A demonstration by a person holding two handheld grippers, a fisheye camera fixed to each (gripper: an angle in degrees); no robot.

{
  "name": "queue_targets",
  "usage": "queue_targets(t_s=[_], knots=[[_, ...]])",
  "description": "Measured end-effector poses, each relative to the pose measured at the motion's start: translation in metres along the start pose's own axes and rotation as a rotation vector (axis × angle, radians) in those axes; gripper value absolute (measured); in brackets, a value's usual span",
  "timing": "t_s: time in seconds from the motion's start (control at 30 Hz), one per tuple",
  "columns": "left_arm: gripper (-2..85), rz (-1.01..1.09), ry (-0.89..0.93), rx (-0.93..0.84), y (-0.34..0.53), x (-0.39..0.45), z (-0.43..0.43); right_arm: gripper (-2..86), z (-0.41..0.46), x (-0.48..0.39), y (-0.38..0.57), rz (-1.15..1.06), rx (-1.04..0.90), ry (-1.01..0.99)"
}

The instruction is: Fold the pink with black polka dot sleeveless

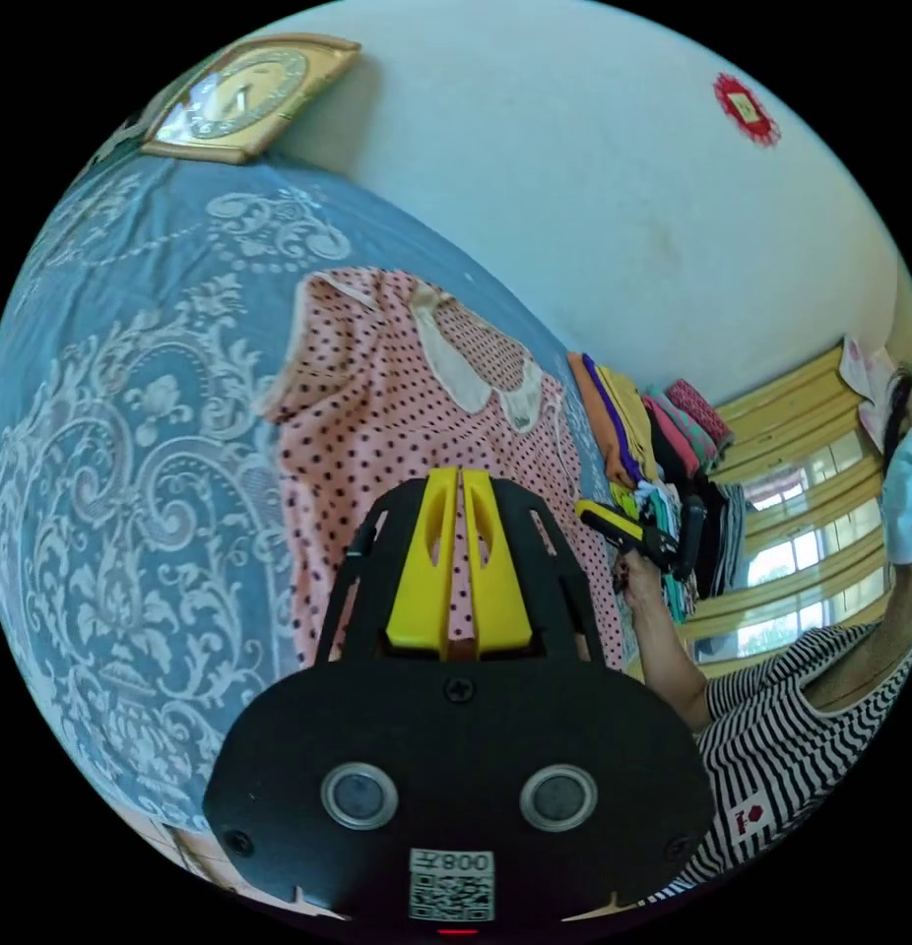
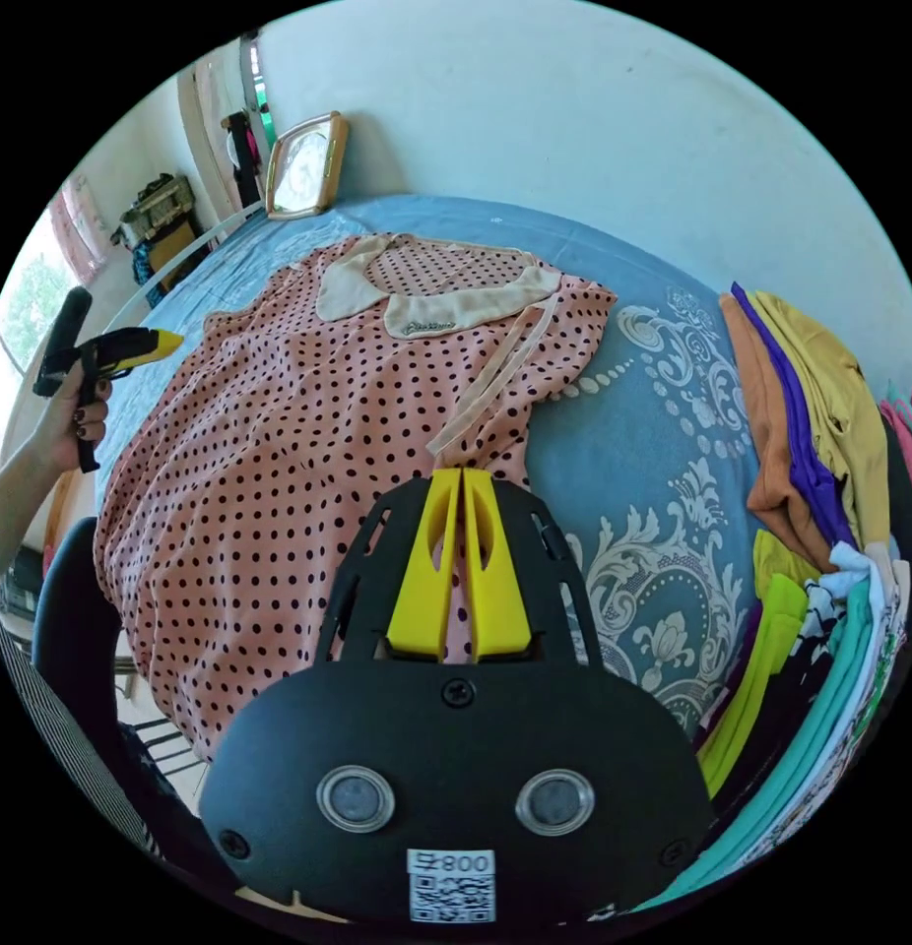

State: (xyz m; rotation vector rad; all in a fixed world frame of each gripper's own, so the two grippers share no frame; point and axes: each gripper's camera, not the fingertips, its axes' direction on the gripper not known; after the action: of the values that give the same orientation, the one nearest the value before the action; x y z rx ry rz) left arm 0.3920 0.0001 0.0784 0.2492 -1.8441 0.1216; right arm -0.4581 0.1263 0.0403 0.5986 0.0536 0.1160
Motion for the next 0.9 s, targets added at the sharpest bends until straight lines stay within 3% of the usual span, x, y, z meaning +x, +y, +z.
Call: queue_targets(t_s=[0.33, 0.7, 0.9], knots=[[6.9, -0.148, 0.015, 0.131, 0.113, -0.089, 0.048, 0.2, -0.036, -0.008, -0.061, 0.156, -0.163, 0.088], [8.6, -0.167, 0.016, 0.146, 0.190, -0.133, 0.127, 5.4, -0.074, -0.037, -0.158, 0.251, -0.069, 0.019], [7.9, -0.136, 0.023, 0.131, 0.206, -0.146, 0.179, 5.4, -0.074, -0.082, -0.224, 0.166, -0.056, -0.057]])
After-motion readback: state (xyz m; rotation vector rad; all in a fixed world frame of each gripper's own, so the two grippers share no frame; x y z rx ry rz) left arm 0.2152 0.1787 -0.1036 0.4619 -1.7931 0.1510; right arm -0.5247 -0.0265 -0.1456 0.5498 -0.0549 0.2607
